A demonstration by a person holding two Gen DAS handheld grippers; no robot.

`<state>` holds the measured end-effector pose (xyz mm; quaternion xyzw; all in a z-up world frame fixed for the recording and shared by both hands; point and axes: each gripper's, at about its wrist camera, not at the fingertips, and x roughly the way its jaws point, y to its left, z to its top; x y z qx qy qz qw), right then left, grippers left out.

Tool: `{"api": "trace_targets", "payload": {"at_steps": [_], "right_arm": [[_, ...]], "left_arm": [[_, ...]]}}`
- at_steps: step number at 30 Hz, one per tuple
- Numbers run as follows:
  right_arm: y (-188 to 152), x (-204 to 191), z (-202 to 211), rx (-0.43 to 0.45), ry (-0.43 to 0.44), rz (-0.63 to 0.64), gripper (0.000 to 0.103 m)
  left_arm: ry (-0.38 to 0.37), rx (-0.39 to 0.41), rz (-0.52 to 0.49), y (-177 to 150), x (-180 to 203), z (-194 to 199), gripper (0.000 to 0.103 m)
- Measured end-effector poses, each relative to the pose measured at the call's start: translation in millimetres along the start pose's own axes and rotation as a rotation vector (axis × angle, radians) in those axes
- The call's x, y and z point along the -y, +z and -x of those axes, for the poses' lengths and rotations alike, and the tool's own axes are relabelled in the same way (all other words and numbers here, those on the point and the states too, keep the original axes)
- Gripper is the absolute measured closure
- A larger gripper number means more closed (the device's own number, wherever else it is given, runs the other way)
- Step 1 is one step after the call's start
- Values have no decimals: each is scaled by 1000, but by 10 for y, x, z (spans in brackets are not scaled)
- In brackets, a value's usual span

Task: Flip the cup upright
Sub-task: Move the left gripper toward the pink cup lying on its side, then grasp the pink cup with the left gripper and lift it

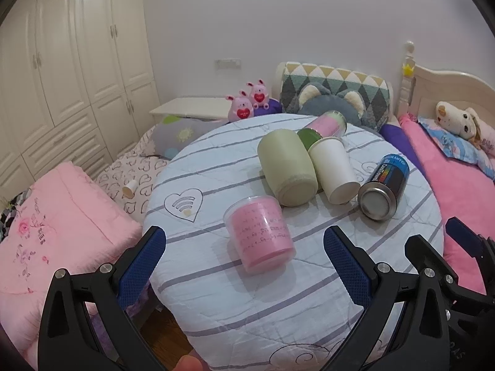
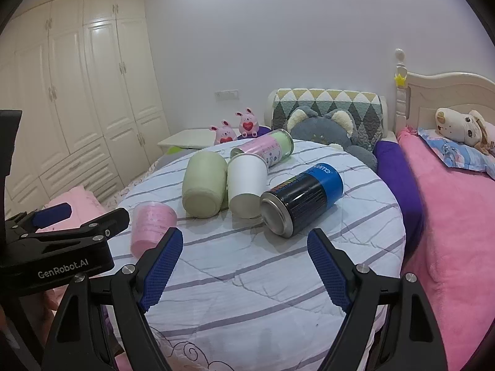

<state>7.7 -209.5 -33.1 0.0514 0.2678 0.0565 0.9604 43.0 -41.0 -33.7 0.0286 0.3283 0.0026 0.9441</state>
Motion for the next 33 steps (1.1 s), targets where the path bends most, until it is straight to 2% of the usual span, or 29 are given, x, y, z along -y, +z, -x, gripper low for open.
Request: {"api": "trace_targets", "payload": {"at_steps": [11, 17, 21, 30, 33], "right_arm": [[14, 90, -188, -35, -5, -2, 19], [31, 142, -327, -56, 1, -9, 19], [51, 173, -416, -67, 19, -16, 19], [84, 246, -643, -102, 40, -29, 19], [98, 242, -704, -110, 45, -27, 19]], "left_arm": [[-2, -58, 6, 14, 75, -299, 0], [-23, -181, 48, 17, 18, -628, 0], [4, -207, 47, 33, 32, -782, 0], [-29, -331, 90, 83, 18, -1207, 0], [-29, -346, 112, 80, -27, -1281, 0]]}}
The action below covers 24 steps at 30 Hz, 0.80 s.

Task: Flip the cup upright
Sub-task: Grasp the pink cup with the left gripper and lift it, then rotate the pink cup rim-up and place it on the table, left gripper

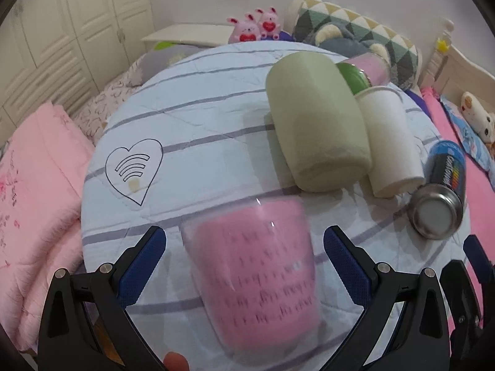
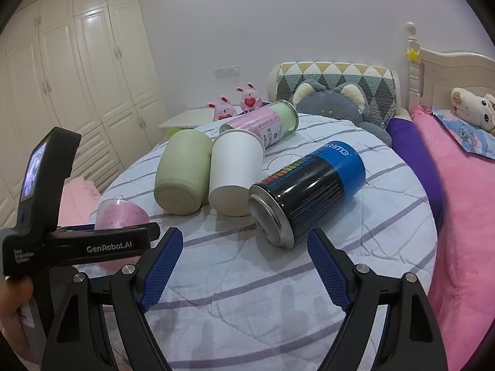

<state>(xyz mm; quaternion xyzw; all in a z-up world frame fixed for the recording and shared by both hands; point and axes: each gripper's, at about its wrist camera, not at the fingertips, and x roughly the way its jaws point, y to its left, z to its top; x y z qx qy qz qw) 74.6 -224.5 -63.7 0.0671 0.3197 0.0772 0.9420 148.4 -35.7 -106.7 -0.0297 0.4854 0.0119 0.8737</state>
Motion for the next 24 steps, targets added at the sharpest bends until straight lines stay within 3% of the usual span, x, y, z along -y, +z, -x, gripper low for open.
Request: {"api": "trace_targets", "payload": {"at_steps": [3, 6, 11, 14, 19, 24], "right_arm": [[16, -8, -45, -6, 4, 1, 19], [25, -19, -77, -10, 6, 4, 19], [24, -45, -96, -16, 6, 10, 19], [18, -71, -101, -22, 6, 15, 19], [16, -119, -89, -21, 9, 26, 19], [11, -159, -119, -31, 11, 33, 19]], "left_arm": [[-8, -5, 14, 9, -23, -29, 2], [-24, -18, 10, 15, -31, -60, 28], [-43, -10, -3, 30, -31, -48, 30], [-61, 47, -7, 47, -72, 64, 30], [-28, 183, -35, 77, -109, 263, 32], [-32, 197, -50, 107, -142, 227, 32]]}}
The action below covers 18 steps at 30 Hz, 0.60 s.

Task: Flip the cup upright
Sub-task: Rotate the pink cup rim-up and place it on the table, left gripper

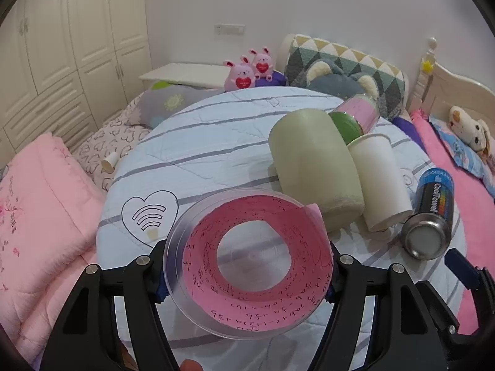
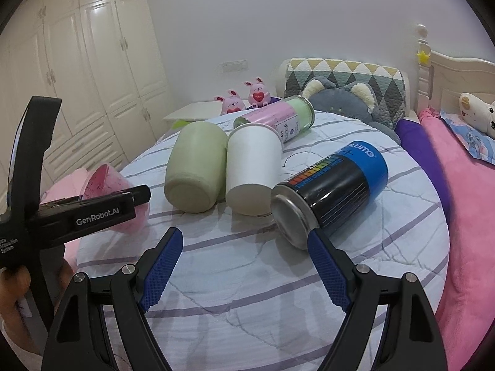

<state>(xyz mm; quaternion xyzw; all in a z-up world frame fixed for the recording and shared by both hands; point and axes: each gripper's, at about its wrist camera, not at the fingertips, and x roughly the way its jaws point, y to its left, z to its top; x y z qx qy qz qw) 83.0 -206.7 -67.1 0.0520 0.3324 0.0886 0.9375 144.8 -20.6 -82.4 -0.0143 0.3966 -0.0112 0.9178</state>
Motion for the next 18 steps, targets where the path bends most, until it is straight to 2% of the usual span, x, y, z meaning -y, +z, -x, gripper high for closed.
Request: {"api": "trace_targets", "payload": {"at_steps": [4, 11, 13, 15, 18], "right_arm": [[-18, -17, 2, -3, -2, 1, 19], [-28, -13, 17, 0, -15, -3, 19], [-27, -13, 14, -1, -18, -4, 19], [-25, -18, 21, 1, -17, -5, 19], [-27, -34, 41, 5, -18, -5, 19]], "left_arm": [[-8, -37, 1, -41, 20, -95, 33], [13, -19, -10, -43, 62, -59, 30], [18, -25, -20, -47, 71, -59, 18], [20, -21, -27, -55, 78, -34, 11], [42, -2, -50, -71, 94, 23, 8]]}}
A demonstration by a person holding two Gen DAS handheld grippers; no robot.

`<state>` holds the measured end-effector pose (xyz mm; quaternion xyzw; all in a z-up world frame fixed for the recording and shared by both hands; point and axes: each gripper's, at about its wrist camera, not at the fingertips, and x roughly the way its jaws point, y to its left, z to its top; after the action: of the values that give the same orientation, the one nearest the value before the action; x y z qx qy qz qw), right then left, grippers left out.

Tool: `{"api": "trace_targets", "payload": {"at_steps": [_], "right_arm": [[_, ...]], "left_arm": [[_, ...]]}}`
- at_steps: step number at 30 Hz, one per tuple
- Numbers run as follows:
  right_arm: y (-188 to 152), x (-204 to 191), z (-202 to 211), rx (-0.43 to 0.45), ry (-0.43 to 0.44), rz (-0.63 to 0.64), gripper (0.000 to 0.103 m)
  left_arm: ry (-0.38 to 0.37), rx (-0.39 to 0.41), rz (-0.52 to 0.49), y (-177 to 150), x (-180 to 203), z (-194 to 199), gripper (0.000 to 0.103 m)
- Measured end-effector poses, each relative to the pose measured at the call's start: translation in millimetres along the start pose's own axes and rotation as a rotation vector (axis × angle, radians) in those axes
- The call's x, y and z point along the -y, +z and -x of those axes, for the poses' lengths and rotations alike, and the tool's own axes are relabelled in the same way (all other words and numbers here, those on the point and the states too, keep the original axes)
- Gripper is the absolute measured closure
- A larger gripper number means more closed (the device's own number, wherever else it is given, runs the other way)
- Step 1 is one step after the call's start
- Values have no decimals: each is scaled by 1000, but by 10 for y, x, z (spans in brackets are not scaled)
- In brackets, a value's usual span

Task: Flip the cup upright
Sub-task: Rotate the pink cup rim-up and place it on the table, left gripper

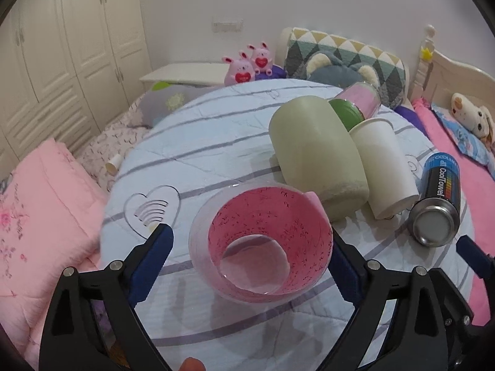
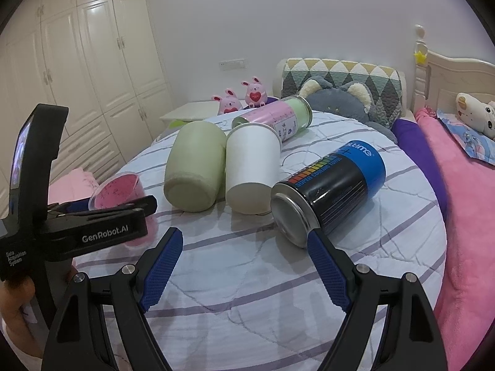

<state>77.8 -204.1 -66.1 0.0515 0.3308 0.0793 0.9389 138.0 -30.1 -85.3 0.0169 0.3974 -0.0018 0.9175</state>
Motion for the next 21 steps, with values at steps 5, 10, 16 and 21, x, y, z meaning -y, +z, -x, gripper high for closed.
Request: {"api": "trace_targets", "payload": {"at_steps": [5, 10, 16, 21], "right_arm": [[5, -41, 86, 17, -3, 5, 19], [17, -75, 207, 41, -15, 10, 19], [7, -123, 423, 90, -31, 9, 19], [-1, -157, 601, 128, -40, 15, 19]], "left_arm": [[12, 28, -12, -24, -4, 123, 8], [7, 85, -17, -59, -17, 372, 6], [-11, 162, -20, -154, -35, 721, 2], [-21, 209, -37, -228, -27, 986, 0]]}}
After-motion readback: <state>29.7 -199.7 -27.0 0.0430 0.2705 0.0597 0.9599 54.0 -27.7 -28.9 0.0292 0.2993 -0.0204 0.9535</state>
